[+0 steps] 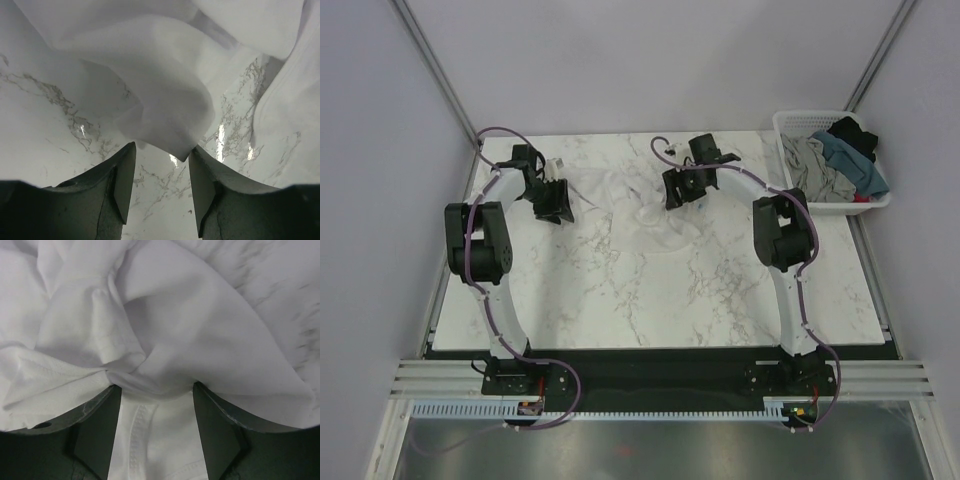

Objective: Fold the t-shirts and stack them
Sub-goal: Flatten the tshirt out

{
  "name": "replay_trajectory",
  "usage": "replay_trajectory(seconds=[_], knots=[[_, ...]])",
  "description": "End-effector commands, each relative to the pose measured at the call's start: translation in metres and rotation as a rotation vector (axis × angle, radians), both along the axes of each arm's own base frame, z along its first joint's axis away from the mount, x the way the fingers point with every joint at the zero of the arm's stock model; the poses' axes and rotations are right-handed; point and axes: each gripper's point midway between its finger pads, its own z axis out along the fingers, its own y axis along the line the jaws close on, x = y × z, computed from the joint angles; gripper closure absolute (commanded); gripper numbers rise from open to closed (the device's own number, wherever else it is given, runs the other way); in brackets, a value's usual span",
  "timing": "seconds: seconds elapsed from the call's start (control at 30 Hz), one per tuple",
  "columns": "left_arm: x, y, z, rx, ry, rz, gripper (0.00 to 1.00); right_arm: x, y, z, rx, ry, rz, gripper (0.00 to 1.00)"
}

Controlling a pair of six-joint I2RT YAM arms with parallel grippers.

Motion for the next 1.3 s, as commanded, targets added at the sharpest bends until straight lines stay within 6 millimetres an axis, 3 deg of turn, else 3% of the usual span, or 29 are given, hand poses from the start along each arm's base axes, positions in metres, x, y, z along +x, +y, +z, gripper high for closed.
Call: replay_trajectory(seconds=[0.0,0.07,0.17,0.2,0.23,0.27,0.43,0.47,0.5,0.53,0.57,0.6,0.63,0.67,0.8,0.93,1.03,1.27], knots=[[0.005,-0.014,0.015,-0.040,-0.032,-0.010,0.46,0.047,-0.028,-0.003,-0.079,-0.095,-0.047,0.32],[0.002,-0.014,0.018,-0.041,-0.035,-0.017,0.46,0.063,-0.035,-0.009,-0.115,-0.130,-0.064,0.31],[-0.001,-0.015,0.029,-0.044,-0.057,-0.025,0.46,0.097,-0.046,0.010,-0.155,-0.238,-0.118,0.29],[-0.002,-0.015,0.032,-0.044,-0.065,-0.025,0.46,0.104,-0.049,0.020,-0.167,-0.270,-0.135,0.28],[-0.005,-0.028,0.040,-0.045,-0.081,-0.055,0.46,0.108,-0.052,0.029,-0.173,-0.298,-0.142,0.27],[-0.008,-0.028,0.041,-0.045,-0.083,-0.056,0.46,0.110,-0.051,0.055,-0.163,-0.346,-0.150,0.27],[-0.015,-0.028,0.054,-0.045,-0.107,-0.056,0.46,0.079,-0.046,0.108,-0.143,-0.427,-0.144,0.30],[-0.015,-0.028,0.054,-0.045,-0.109,-0.056,0.46,0.074,-0.044,0.143,-0.117,-0.505,-0.136,0.32],[-0.014,-0.028,0.055,-0.045,-0.112,-0.056,0.46,0.054,-0.038,0.127,-0.128,-0.477,-0.097,0.33],[-0.013,-0.028,0.055,-0.045,-0.112,-0.056,0.46,0.043,-0.033,0.131,-0.126,-0.494,-0.071,0.35],[-0.012,-0.028,0.056,-0.045,-0.115,-0.057,0.46,0.034,-0.028,0.156,-0.102,-0.559,-0.053,0.37],[-0.008,-0.022,0.055,-0.013,-0.123,-0.045,0.46,0.014,-0.016,0.154,-0.095,-0.575,0.011,0.38],[-0.003,-0.022,0.055,-0.013,-0.143,-0.045,0.46,0.003,-0.011,0.138,-0.102,-0.546,0.049,0.38],[0.000,-0.022,0.058,-0.011,-0.151,-0.045,0.46,-0.010,-0.008,0.136,-0.096,-0.548,0.077,0.40],[0.003,-0.021,0.057,-0.007,-0.151,-0.040,0.46,-0.034,0.015,0.126,-0.069,-0.520,0.137,0.43],[0.003,-0.022,0.058,-0.010,-0.151,-0.036,0.46,-0.036,0.033,0.113,-0.052,-0.498,0.150,0.43],[-0.002,-0.021,0.057,-0.011,-0.146,-0.035,0.46,-0.027,0.043,0.093,-0.066,-0.468,0.146,0.43],[-0.016,-0.020,0.050,-0.011,-0.116,-0.034,0.46,-0.003,0.060,0.086,-0.062,-0.479,0.154,0.43]])
